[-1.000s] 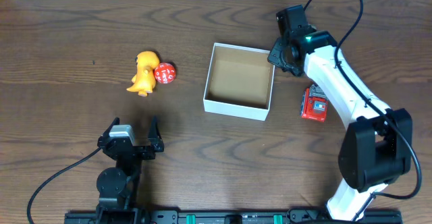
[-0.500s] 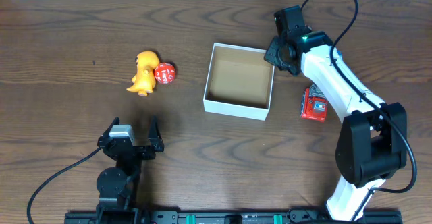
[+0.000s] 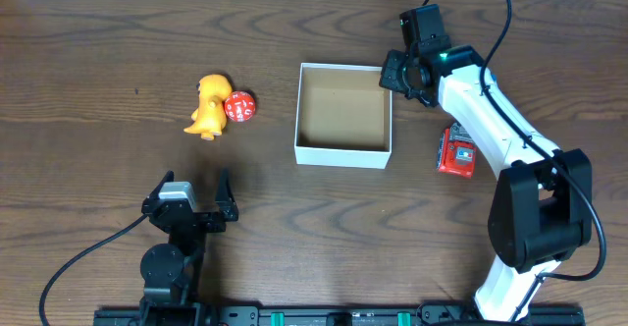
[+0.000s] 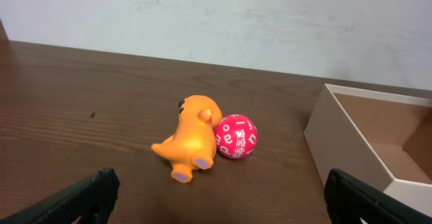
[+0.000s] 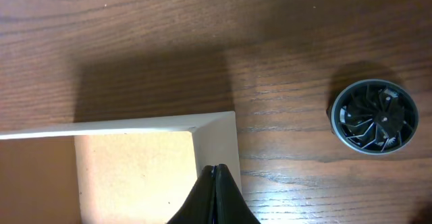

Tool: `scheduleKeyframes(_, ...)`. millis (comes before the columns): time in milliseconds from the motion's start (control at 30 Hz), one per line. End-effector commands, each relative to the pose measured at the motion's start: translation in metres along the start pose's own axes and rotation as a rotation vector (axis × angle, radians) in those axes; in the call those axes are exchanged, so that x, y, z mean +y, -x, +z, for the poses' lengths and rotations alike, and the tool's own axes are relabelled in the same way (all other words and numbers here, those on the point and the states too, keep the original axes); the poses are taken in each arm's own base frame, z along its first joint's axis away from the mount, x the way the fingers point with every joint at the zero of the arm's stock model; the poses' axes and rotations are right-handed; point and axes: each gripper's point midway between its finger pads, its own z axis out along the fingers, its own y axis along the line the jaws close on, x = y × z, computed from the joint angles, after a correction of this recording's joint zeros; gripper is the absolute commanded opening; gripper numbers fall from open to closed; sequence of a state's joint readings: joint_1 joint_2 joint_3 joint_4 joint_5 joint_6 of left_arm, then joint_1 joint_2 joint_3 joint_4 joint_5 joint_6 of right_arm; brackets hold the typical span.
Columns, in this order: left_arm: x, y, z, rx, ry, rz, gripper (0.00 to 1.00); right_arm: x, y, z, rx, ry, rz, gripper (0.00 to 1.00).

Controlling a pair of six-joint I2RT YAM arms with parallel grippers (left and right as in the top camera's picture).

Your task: Pack container

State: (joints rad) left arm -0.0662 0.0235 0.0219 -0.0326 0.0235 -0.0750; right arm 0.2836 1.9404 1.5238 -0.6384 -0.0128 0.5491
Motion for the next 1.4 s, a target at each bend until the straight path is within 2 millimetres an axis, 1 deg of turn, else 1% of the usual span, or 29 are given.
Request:
scheduleKeyframes(0, 0.005, -0.017, 0.001, 0.054, 0.022, 0.000, 0.98, -0.011, -0.001, 0.004, 0.018, -0.017, -0.041, 0.01)
scheduleKeyframes(67, 0.005, -0.017, 0.001, 0.054, 0.022, 0.000, 0.98, -0.022, 0.003, -0.003, 0.011, -0.052, -0.030, 0.01)
scheduleKeyframes(133, 0.005, -0.017, 0.001, 0.054, 0.022, 0.000, 0.98, -0.036, 0.011, -0.018, -0.020, -0.101, -0.036, 0.01)
scheduleKeyframes(233, 0.005, -0.017, 0.001, 0.054, 0.022, 0.000, 0.98, -0.054, 0.021, -0.058, -0.054, -0.147, -0.117, 0.01)
scheduleKeyframes(267, 0.005, -0.017, 0.001, 0.054, 0.022, 0.000, 0.98, -0.059, 0.021, -0.075, -0.056, -0.152, -0.156, 0.04)
scheduleKeyframes(300, 0.005, -0.017, 0.001, 0.054, 0.022, 0.000, 0.98, -0.064, 0.020, -0.093, -0.058, -0.157, -0.192, 0.14)
scheduleKeyframes(333, 0.005, -0.017, 0.001, 0.054, 0.022, 0.000, 0.98, -0.069, 0.017, -0.108, -0.057, -0.163, -0.213, 0.26)
scheduleKeyframes(367, 0.005, -0.017, 0.001, 0.054, 0.022, 0.000, 0.98, -0.074, 0.014, -0.125, -0.058, -0.168, -0.230, 0.48)
scheduleKeyframes(433, 0.005, -0.017, 0.001, 0.054, 0.022, 0.000, 0.98, -0.085, 0.004, -0.162, -0.059, -0.180, -0.256, 0.95)
scheduleKeyframes(467, 0.005, -0.017, 0.001, 0.054, 0.022, 0.000, 0.98, -0.090, -0.001, -0.177, -0.062, -0.185, -0.267, 0.99)
scheduleKeyframes(533, 0.005, -0.017, 0.001, 0.054, 0.022, 0.000, 0.98, -0.102, -0.014, -0.206, -0.055, -0.198, -0.290, 0.99)
scheduleKeyframes(600, 0.005, -0.017, 0.001, 0.054, 0.022, 0.000, 0.98, -0.112, -0.028, -0.223, -0.033, -0.211, -0.320, 0.99)
scheduleKeyframes(667, 0.005, -0.017, 0.001, 0.054, 0.022, 0.000, 0.98, -0.120, -0.042, -0.234, 0.004, -0.213, -0.340, 0.99)
scheduleKeyframes(700, 0.005, -0.017, 0.001, 0.054, 0.022, 0.000, 0.98, -0.119, -0.050, -0.234, 0.028, -0.192, -0.358, 0.99)
scheduleKeyframes(767, 0.005, -0.017, 0.001, 0.054, 0.022, 0.000, 0.98, -0.119, -0.057, -0.230, 0.057, -0.166, -0.353, 0.99)
scheduleKeyframes(833, 0.005, -0.017, 0.001, 0.054, 0.022, 0.000, 0.98, -0.123, -0.061, -0.221, 0.077, -0.169, -0.327, 0.99)
scheduleKeyframes(900, 0.005, -0.017, 0.001, 0.054, 0.022, 0.000, 0.98, -0.128, -0.063, -0.207, 0.086, -0.174, -0.282, 0.99)
scheduleKeyframes(967, 0.005, -0.017, 0.001, 0.054, 0.022, 0.000, 0.98, -0.132, -0.067, -0.190, 0.096, -0.178, -0.258, 0.99)
scheduleKeyframes(1133, 0.005, -0.017, 0.001, 0.054, 0.022, 0.000, 0.98, -0.144, -0.080, -0.136, 0.136, -0.187, -0.245, 0.99)
scheduleKeyframes(1267, 0.005, -0.017, 0.001, 0.054, 0.022, 0.000, 0.98, -0.154, -0.092, -0.104, 0.188, -0.203, -0.223, 0.99)
scheduleKeyframes(1367, 0.005, -0.017, 0.001, 0.054, 0.022, 0.000, 0.98, -0.160, -0.092, -0.085, 0.210, -0.215, -0.198, 0.99)
